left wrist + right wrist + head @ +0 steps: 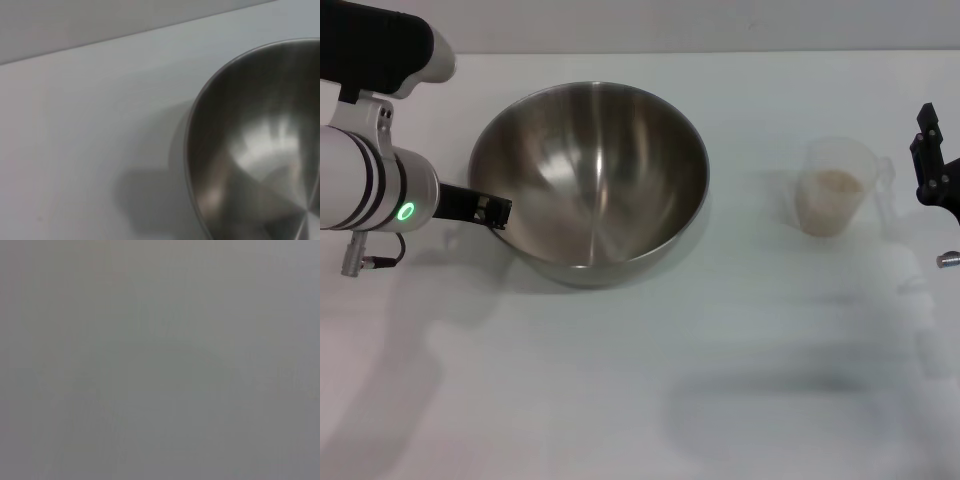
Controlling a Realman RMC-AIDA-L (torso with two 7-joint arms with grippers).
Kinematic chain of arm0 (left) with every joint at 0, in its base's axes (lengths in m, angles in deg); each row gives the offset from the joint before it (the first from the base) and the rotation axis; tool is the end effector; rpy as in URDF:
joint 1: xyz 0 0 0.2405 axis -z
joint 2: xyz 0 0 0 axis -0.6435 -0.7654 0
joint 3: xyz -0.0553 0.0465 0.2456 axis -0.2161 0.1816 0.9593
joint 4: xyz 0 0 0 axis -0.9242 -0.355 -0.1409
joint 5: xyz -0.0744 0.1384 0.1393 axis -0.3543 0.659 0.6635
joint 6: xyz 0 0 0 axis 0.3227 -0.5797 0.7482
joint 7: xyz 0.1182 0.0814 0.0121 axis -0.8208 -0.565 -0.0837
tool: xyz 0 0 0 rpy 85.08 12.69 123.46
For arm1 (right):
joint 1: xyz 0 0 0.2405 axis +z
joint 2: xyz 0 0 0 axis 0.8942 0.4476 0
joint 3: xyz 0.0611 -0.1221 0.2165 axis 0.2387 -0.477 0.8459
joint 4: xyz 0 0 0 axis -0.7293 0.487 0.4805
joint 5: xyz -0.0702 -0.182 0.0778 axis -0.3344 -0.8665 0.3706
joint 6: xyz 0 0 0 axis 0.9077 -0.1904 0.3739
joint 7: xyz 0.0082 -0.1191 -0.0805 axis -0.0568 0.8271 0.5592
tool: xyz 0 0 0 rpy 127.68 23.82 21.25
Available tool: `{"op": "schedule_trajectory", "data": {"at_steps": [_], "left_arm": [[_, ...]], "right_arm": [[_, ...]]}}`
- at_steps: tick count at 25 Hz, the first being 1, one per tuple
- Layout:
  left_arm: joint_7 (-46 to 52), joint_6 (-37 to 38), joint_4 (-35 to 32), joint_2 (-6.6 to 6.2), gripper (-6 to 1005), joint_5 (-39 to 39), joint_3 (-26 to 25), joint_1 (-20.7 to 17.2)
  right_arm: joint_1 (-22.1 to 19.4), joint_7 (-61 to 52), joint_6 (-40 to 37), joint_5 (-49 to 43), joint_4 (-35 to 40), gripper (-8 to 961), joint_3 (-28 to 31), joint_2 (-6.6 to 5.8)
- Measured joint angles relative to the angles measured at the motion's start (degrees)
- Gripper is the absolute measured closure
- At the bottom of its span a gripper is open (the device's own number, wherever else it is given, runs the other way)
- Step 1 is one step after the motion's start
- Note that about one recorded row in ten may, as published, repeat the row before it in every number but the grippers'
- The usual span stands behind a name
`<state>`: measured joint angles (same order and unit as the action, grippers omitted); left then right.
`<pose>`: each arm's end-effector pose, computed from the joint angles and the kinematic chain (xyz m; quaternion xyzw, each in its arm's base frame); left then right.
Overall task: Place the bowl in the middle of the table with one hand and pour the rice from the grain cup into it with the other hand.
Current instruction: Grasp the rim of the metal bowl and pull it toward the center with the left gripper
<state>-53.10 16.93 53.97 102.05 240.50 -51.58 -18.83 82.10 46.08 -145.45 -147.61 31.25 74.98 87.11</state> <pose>-0.1930 0.3497 -0.0156 -0.8225 -0.4247 0.0831 0.3692 0.3118 0.2692 -0.0303 -0.6689 0.1437 0.2976 0.6658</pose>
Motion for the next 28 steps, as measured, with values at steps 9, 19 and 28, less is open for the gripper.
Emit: {"op": "schedule_trajectory", "data": {"at_steps": [9, 19, 28], "left_arm": [[-0.53, 0.0, -0.39, 0.04, 775, 0.07, 0.46, 0.67], [-3.04, -0.03, -1.32, 0.03, 906, 0.74, 1.55, 2.42], [-3.44, 2.57, -2.58, -0.02, 910, 0.39, 1.01, 4.72]], "right_arm": [[-0.19, 0.0, -0.62, 0.0, 0.16, 472, 0.0, 0.02], [0.14, 0.0, -0.62, 0.0, 0.15, 471, 0.0, 0.02], [0.21, 0.0, -0.62, 0.0, 0.15, 471, 0.01, 0.02]]}}
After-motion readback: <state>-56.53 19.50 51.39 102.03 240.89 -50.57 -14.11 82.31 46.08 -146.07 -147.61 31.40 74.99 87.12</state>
